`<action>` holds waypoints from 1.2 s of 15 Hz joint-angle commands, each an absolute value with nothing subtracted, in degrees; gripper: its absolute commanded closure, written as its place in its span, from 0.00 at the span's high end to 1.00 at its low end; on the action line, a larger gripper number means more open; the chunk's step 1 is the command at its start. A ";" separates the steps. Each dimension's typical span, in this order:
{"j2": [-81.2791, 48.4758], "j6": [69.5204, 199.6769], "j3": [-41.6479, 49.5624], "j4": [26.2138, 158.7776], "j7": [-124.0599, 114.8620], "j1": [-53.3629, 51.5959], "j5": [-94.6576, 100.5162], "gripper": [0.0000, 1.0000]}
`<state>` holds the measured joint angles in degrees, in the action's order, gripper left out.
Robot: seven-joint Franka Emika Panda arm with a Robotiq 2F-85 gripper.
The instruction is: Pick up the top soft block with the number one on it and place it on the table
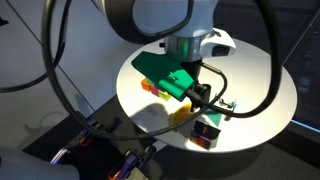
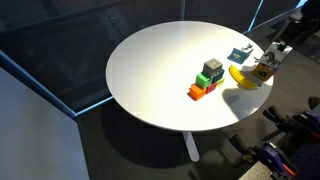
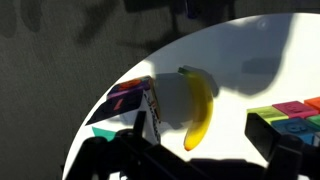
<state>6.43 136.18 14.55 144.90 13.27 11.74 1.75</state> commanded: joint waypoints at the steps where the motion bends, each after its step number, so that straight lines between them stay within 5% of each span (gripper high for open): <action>1: 4.04 139.82 15.36 144.37 16.25 12.99 2.42 1.00; 18: -4.31 145.53 15.87 138.03 26.04 15.00 0.18 1.00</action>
